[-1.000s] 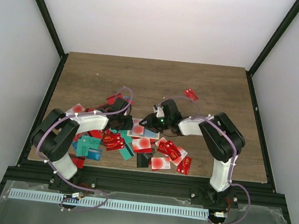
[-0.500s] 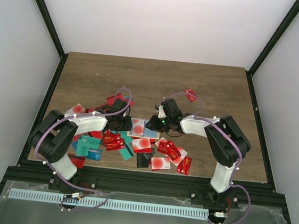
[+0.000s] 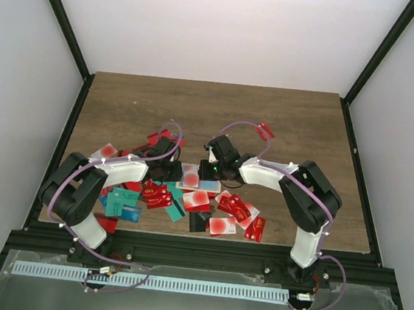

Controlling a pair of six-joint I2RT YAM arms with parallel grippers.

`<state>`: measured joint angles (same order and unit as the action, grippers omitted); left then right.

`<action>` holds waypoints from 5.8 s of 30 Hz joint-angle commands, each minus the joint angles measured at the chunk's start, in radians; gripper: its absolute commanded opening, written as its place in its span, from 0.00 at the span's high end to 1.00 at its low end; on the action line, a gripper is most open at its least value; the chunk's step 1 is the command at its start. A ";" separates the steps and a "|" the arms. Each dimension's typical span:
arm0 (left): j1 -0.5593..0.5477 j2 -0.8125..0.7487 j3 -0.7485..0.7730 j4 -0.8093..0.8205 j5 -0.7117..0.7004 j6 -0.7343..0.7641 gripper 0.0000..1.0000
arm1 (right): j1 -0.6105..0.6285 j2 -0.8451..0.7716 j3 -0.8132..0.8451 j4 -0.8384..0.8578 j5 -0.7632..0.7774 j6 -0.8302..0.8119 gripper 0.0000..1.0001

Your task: Put the credit cards into the card holder

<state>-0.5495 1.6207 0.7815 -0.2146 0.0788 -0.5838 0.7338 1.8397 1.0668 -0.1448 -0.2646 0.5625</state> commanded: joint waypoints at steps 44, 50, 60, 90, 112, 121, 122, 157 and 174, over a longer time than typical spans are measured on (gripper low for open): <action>-0.006 -0.131 -0.031 -0.084 -0.032 0.023 0.62 | 0.064 -0.104 0.038 -0.112 0.059 -0.034 0.75; -0.056 -0.227 -0.029 -0.130 -0.016 0.063 0.57 | 0.064 -0.311 -0.135 -0.144 0.041 0.028 0.66; -0.258 -0.261 -0.025 -0.007 0.119 0.057 0.54 | 0.059 -0.691 -0.358 -0.474 0.179 0.240 0.31; -0.479 0.281 0.409 0.146 0.346 0.025 0.58 | -0.111 -0.886 -0.617 -0.691 -0.043 0.519 0.06; -0.496 0.459 0.469 0.114 0.422 0.055 0.60 | -0.252 -0.990 -0.795 -0.477 -0.070 0.473 0.63; -0.510 0.469 0.412 0.180 0.435 0.015 0.60 | -0.255 -1.004 -0.790 -0.481 -0.054 0.448 0.73; -0.513 0.471 0.410 0.184 0.436 0.014 0.60 | -0.255 -1.005 -0.787 -0.487 -0.051 0.445 0.72; -0.548 0.523 0.438 0.156 0.437 0.011 0.60 | -0.257 -1.089 -0.804 -0.481 0.015 0.435 0.91; -0.517 0.375 0.438 0.149 0.346 -0.033 0.60 | -0.257 -1.155 -0.680 -0.612 0.054 0.424 0.99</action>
<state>-1.0790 2.0487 1.2331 -0.0292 0.4644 -0.6022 0.4866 0.7052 0.3359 -0.7906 -0.2989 1.0023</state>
